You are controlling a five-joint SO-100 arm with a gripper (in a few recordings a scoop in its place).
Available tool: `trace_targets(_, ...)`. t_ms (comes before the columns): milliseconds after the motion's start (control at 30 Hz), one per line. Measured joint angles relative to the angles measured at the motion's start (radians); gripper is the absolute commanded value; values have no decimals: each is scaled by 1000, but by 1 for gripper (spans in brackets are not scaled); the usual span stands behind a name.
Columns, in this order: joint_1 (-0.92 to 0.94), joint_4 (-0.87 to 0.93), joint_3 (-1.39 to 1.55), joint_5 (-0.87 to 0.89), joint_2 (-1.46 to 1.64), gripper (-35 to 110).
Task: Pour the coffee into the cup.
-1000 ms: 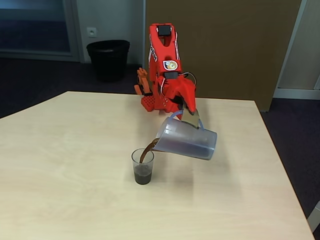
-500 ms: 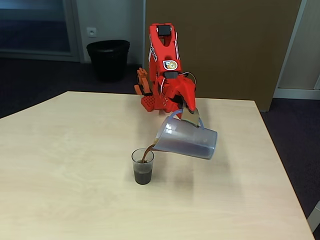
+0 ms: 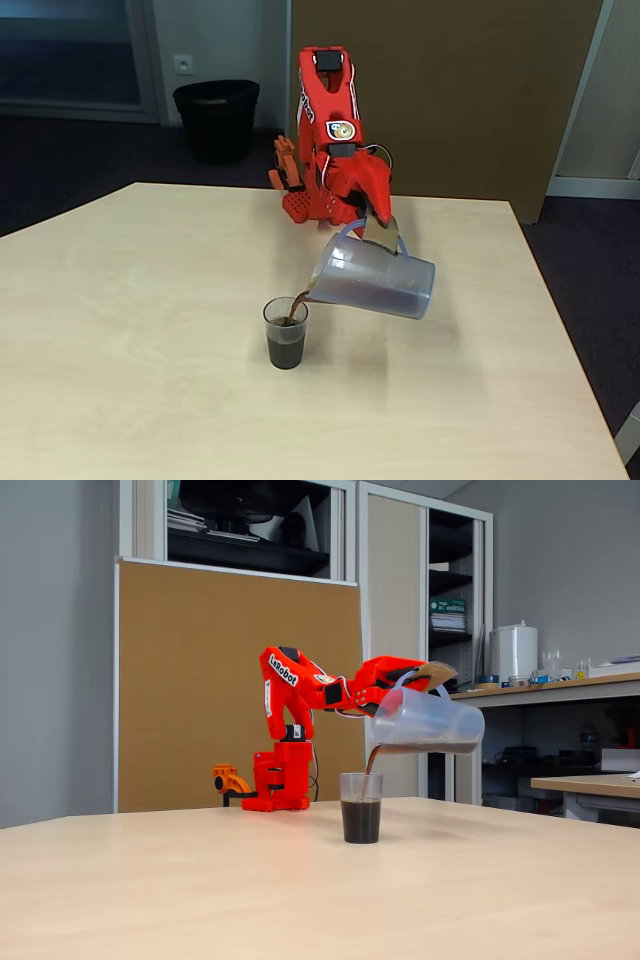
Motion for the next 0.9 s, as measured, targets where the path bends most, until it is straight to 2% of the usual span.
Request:
trace_targets(200, -6, 25, -2, -98, 0, 0)
trace_targets(700, -57, 216, -63, -377, -11, 0)
trace_targets(900, -91, 319, -89, -571, -26, 0)
